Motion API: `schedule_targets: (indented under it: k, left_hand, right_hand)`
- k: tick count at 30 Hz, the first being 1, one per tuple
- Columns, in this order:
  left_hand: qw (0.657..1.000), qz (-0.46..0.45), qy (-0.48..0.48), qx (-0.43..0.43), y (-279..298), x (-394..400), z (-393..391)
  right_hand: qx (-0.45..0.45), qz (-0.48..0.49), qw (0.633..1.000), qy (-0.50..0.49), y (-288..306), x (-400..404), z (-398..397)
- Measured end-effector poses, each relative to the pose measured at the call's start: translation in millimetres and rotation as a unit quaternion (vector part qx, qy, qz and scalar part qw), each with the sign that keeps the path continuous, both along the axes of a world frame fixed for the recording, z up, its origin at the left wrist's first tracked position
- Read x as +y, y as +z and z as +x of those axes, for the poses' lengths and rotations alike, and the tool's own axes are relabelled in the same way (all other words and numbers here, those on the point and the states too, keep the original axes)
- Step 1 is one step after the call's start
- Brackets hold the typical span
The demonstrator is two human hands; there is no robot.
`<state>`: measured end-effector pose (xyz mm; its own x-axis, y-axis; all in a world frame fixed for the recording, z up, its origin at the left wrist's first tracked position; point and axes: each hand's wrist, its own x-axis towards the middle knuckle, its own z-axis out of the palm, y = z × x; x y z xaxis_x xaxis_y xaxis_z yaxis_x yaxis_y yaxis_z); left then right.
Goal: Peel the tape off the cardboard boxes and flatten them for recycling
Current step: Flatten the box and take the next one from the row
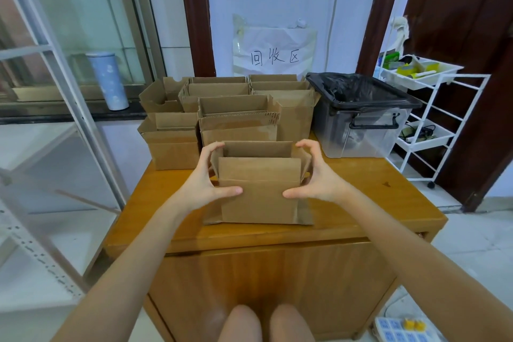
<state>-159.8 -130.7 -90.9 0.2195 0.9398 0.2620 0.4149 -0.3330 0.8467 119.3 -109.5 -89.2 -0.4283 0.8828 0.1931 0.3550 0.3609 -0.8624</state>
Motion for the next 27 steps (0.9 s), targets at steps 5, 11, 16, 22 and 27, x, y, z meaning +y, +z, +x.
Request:
schedule_targets:
  k: [5, 11, 16, 22, 27]
  left_hand:
    - [0.998, -0.065, 0.014, -0.021, -5.3, 0.5, 4.1]
    - [0.988, -0.130, 0.031, -0.073, 2.8, 1.7, 10.8]
    - [0.965, -0.220, 0.061, -0.126, 20.1, 0.1, 15.5]
    - [0.941, -0.309, 0.123, -0.057, 23.6, 7.3, 25.4]
    - [0.929, -0.328, 0.163, -0.052, 8.4, 5.5, 36.9]
  right_hand:
    - [0.122, -0.017, 0.988, -0.092, -15.1, -3.1, -1.4]
    - [0.146, -0.046, 0.978, -0.140, 20.2, -1.5, -9.7]
    - [0.062, -0.149, 0.968, -0.193, 36.1, -2.9, -10.9]
    - [0.021, -0.228, 0.956, -0.185, 16.4, -8.0, -7.1]
    - [0.006, -0.196, 0.966, -0.167, 6.4, -23.6, -1.1]
